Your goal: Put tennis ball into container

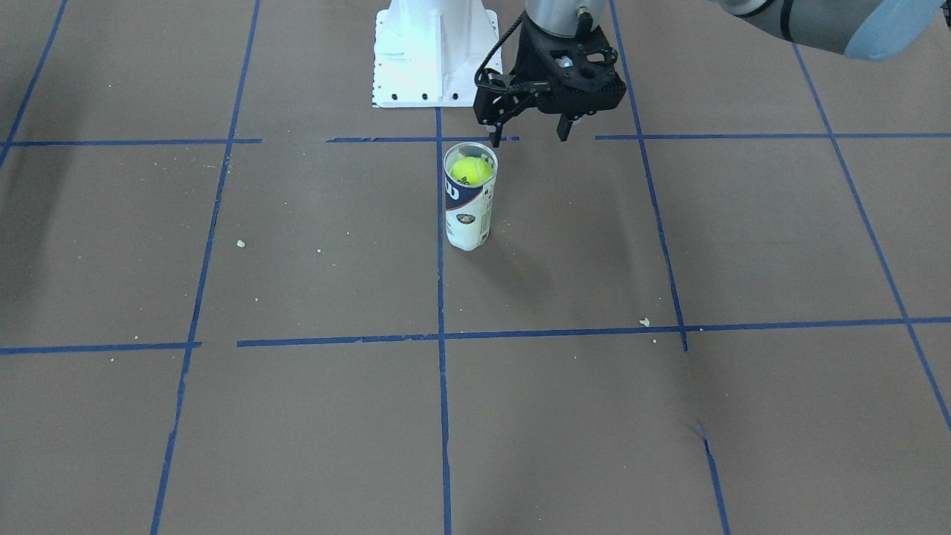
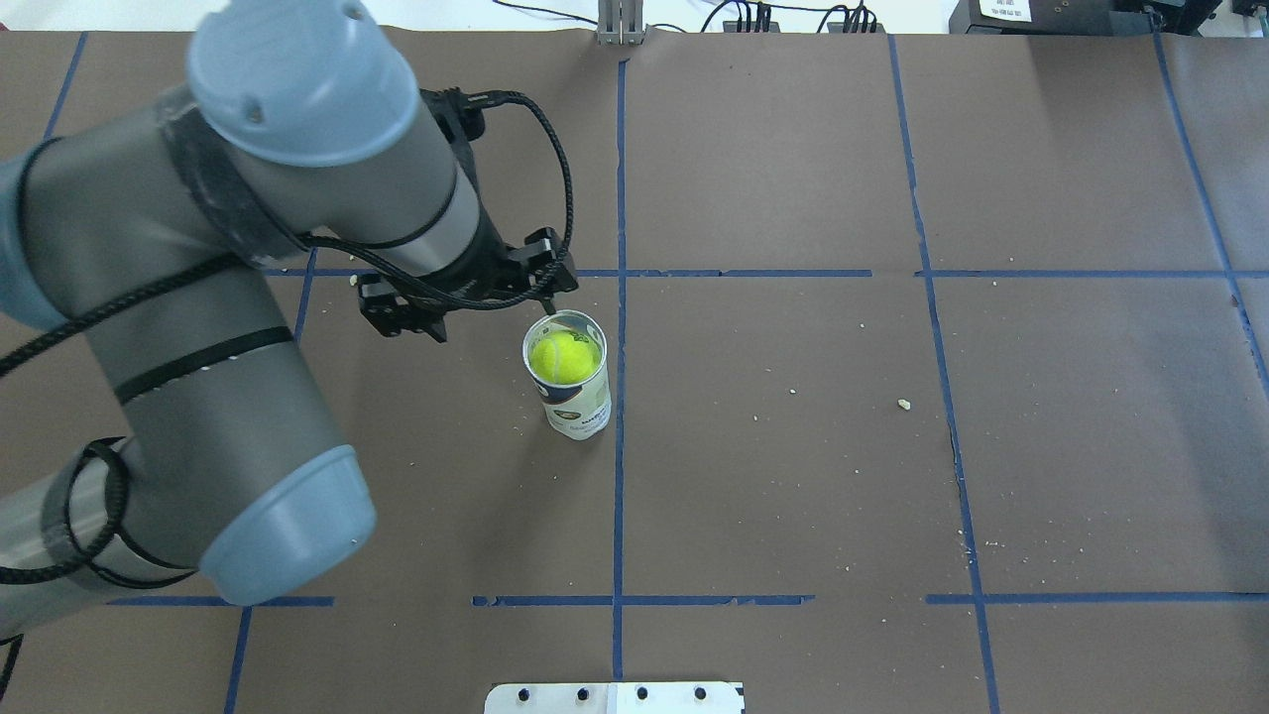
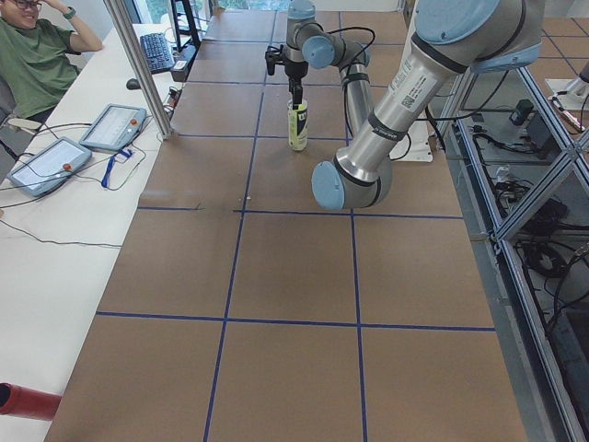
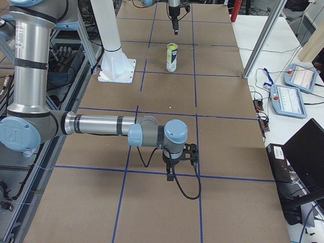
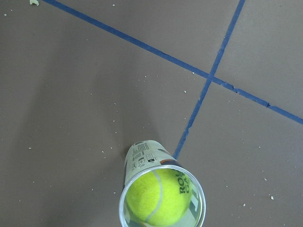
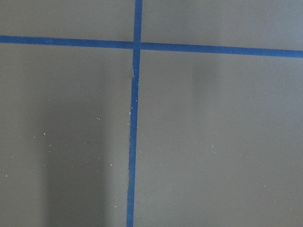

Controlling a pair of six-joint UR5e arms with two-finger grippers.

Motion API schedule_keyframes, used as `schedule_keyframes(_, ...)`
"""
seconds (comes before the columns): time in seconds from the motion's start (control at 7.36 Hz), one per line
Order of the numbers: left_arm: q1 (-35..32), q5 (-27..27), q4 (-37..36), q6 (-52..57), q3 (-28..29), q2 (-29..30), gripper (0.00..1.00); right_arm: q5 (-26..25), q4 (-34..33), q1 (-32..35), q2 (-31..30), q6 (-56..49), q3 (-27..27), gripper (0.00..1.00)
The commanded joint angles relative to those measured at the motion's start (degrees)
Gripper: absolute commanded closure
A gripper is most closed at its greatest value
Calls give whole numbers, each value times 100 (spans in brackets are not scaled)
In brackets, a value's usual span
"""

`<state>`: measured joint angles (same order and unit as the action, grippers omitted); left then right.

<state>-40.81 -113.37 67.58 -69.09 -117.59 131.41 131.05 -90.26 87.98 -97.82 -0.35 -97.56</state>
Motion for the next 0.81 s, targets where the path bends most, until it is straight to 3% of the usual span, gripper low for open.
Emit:
schedule_keyframes(0.0,-872,-367,44,1847,-89,-569,0,0,0,0,0,0,0,0)
schedule_keyframes(0.27,-1777,-833,438,3482,-19,-1368,0,0,0,0,0,0,0,0)
schedule_keyframes(0.68,-3192,-1431,545,6083,814,-2125,0,0,0,0,0,0,0,0)
